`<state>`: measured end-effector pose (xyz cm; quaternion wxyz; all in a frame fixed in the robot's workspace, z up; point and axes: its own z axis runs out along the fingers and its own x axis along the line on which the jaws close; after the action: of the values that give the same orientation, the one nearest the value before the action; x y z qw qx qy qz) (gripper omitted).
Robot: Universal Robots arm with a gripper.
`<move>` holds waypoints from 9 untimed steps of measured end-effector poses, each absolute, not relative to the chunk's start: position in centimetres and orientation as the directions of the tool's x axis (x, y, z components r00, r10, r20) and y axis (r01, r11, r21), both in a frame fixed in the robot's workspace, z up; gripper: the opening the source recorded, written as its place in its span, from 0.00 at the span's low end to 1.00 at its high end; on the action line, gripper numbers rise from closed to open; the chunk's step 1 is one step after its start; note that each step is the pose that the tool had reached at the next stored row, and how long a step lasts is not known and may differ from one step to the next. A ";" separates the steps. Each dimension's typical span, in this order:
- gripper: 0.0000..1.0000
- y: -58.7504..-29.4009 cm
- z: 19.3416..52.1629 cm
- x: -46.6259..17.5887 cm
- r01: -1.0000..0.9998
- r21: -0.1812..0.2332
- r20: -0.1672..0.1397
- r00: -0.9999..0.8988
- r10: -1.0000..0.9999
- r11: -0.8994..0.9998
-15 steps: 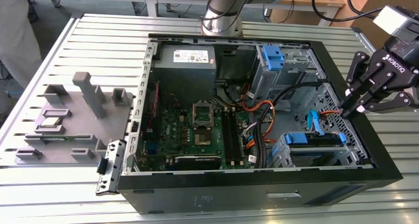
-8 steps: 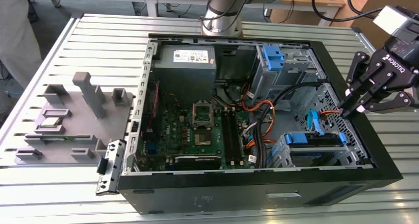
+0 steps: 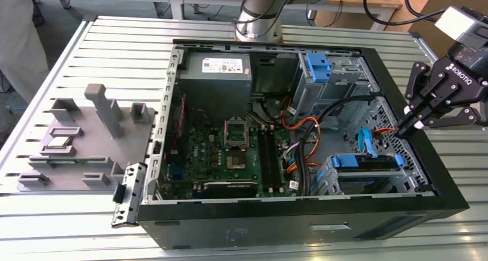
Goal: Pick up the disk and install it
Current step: 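Insert the second disk wire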
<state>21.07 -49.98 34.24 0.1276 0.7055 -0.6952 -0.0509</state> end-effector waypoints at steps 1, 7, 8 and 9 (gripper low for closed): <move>0.18 -50.0 34.2 21.1 -0.968 0.251 0.106 0.028 -0.994 -0.001; 0.18 -50.0 34.2 21.1 -0.968 0.251 0.106 0.028 -0.994 -0.001; 0.18 -50.0 34.2 21.0 -0.968 0.250 0.106 0.028 -0.994 -0.001; 0.18 -50.0 34.2 20.9 -0.968 0.249 0.106 0.028 -0.994 -0.001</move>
<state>20.89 -49.98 34.23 0.1271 0.7056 -0.6953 -0.0504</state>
